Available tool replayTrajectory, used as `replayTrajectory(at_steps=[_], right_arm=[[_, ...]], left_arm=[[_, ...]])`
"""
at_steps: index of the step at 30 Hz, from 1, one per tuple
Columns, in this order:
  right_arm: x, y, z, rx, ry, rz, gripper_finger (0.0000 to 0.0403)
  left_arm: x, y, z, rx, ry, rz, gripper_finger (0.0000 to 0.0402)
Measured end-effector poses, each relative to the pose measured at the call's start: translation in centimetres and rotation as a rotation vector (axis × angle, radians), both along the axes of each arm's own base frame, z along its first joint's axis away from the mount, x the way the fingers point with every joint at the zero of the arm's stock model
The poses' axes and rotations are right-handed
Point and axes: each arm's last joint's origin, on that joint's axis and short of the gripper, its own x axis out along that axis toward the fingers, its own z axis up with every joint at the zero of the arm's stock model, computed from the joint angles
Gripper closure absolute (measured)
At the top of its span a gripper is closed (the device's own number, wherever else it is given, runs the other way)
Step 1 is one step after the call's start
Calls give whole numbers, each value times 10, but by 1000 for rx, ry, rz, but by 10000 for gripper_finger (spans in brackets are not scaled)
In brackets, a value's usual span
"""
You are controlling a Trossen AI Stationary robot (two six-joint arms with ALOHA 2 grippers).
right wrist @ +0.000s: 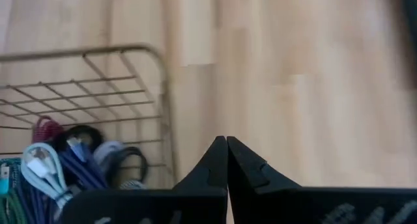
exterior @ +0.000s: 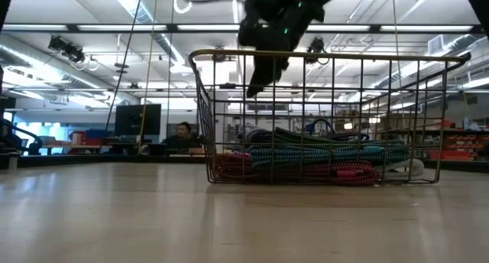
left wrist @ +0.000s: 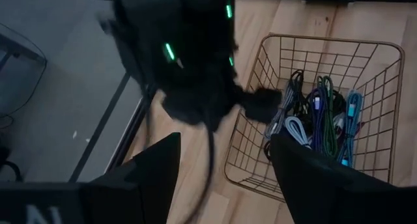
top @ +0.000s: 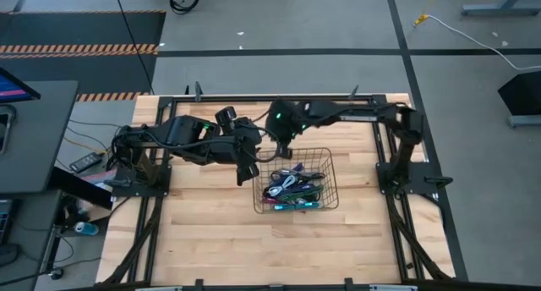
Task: Pick and place USB-C Cables
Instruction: Adjust the gold wire basket
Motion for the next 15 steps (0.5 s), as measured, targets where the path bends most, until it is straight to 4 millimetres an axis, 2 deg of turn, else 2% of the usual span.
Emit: replayTrajectory(at_steps=[4, 7, 10, 15], right_arm=[[-23, -6, 50, -66, -43, -46, 403], [-47, -4, 78, -64, -68, -78, 403], [-77, 3, 98, -79, -34, -131, 403], [-122, 20, 116, -98, 73, -243, 403]], left_arm=[[0, 0, 0, -1, 2, 2, 159], [0, 0, 0, 0, 4, 1, 159], [0, 0, 0, 2, 7, -1, 159], [-1, 0, -1, 6, 17, -3, 159]])
